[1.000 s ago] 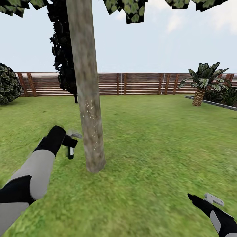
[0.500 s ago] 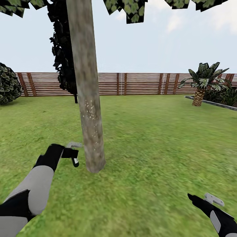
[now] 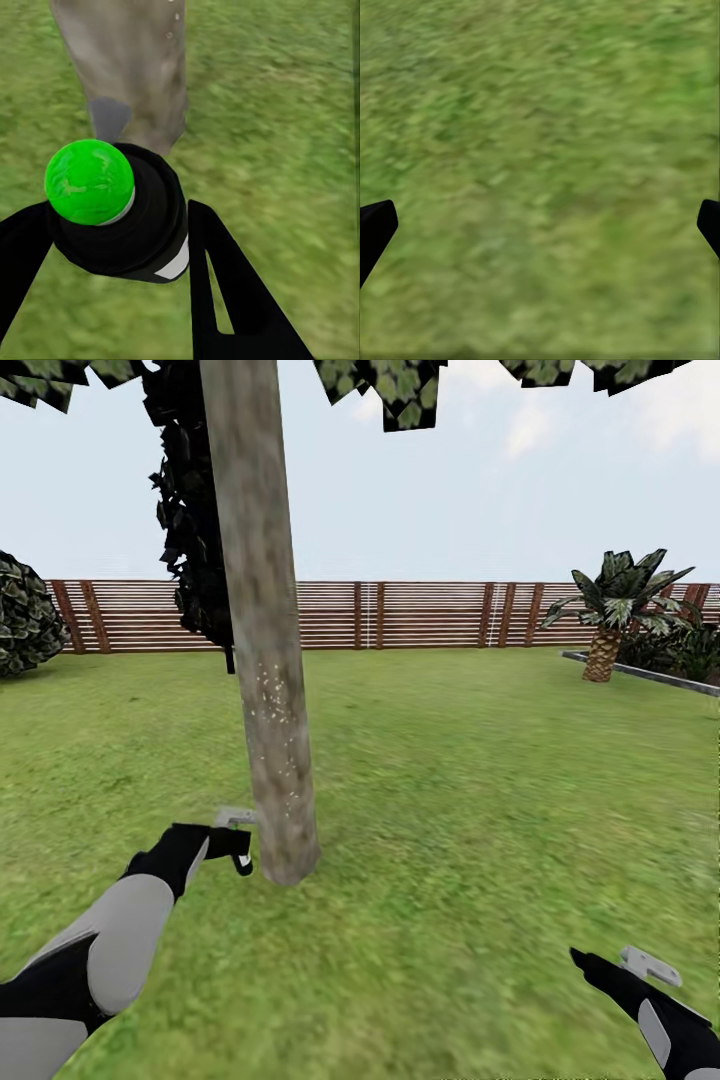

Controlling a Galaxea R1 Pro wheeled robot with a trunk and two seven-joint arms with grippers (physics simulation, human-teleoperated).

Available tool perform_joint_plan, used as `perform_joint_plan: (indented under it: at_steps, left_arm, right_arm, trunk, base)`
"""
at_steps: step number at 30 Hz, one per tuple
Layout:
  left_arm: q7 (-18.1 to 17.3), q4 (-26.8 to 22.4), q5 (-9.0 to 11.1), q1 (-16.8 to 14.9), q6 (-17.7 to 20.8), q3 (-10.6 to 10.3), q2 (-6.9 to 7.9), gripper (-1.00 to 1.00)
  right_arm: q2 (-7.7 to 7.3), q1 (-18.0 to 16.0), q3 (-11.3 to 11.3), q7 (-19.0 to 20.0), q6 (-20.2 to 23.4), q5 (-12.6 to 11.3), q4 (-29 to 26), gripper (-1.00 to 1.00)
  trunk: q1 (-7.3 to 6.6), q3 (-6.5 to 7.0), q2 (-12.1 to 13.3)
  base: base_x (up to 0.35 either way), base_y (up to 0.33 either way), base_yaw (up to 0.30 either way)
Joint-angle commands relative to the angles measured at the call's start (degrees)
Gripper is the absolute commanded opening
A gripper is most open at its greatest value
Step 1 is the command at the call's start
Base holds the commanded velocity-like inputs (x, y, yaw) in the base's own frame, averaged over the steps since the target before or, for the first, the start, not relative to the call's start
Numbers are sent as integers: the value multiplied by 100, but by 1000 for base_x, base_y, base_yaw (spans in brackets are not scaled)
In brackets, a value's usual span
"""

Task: In the garden, pick up the pesticide atomizer on the floor and spray pesticide onto both trees until each tree trunk is fully covered.

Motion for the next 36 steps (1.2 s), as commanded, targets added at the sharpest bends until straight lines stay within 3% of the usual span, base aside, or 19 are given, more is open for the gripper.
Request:
perform_joint_plan:
  at_steps: [1,11,18,23,31,36]
  left_arm:
    - [2,10,-1,0,-31,0,0,-100]
    - [-3,192,-27,-5,81,-11,24,-100]
    - [-14,87,-41,-9,874,-29,35,-100]
    - [-30,-790,-41,-9,1762,-49,29,-100]
    - [-41,-937,-46,-14,2018,-175,26,-100]
    - [-50,-1053,-40,-59,2421,-176,8,-100]
  right_arm:
    - [0,0,0,2,2,0,0,100]
    - [0,0,0,-3,3,0,0,100]
    - [0,0,0,-5,6,0,0,100]
    - [0,0,0,-5,6,-4,0,100]
    - [0,0,0,-5,4,-7,0,100]
    - [0,0,0,-5,6,-8,0,100]
  trunk:
    - [0,-4,0]
    - [0,-28,0]
    - [0,-28,0]
    - [0,-28,0]
    - [0,-28,0]
    - [0,-28,0]
  base:
    - [9,0,-115]
    - [132,0,-73]
    - [3,0,-1]
    - [0,0,0]
    - [0,0,0]
    - [0,0,0]
